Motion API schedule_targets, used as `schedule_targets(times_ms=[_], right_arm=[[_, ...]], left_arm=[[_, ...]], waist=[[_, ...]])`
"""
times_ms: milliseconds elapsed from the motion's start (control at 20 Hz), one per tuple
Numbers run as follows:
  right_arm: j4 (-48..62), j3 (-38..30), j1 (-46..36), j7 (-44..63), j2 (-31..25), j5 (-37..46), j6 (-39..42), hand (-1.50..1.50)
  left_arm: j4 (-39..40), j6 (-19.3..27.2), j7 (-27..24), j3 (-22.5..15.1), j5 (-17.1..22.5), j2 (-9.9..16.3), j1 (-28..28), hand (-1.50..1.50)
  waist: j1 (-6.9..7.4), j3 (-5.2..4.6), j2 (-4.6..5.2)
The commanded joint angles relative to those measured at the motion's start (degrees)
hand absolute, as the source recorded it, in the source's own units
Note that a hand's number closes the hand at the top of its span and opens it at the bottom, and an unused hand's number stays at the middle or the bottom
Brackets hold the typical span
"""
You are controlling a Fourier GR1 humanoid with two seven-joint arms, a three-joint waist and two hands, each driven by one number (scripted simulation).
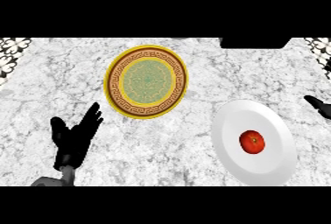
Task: Pick the tomato from the plate and place it in the plate
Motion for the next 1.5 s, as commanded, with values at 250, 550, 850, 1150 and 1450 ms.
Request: schedule_targets(times_ms=[250, 550, 850, 1150, 1450], right_arm=[[3.82, 1.90, 3.12, -3.79, -10.55, 7.45, 11.39, -1.50], [-2.00, 8.80, 3.72, 1.68, -18.92, 15.68, 17.64, -1.50], [-15.76, 14.02, 4.54, 17.16, -14.74, 21.51, 13.57, -1.50], [-22.89, 16.83, 6.30, 25.23, -8.22, 27.45, 13.21, -1.50], [-25.29, 22.77, 9.86, 30.89, -2.29, 36.34, 10.92, -1.50]], left_arm=[[1.67, -0.82, -2.78, -0.43, -1.96, -2.12, 3.39, 0.00], [3.51, -0.93, -1.87, 0.15, -1.55, -3.38, 0.50, 0.00], [0.20, -3.02, -1.37, 1.29, -0.99, -1.54, 3.59, 0.00], [-2.67, -3.64, 1.87, 2.39, -2.10, -1.41, 2.81, 0.00], [-3.27, -2.23, 1.81, 0.86, -4.29, -4.24, 3.98, 0.00]], waist=[[-0.13, -0.13, -0.59], [-0.43, -0.19, -0.53], [-0.28, -0.16, -0.67], [-0.30, -0.11, -0.60], [-0.19, -0.09, -0.59]])
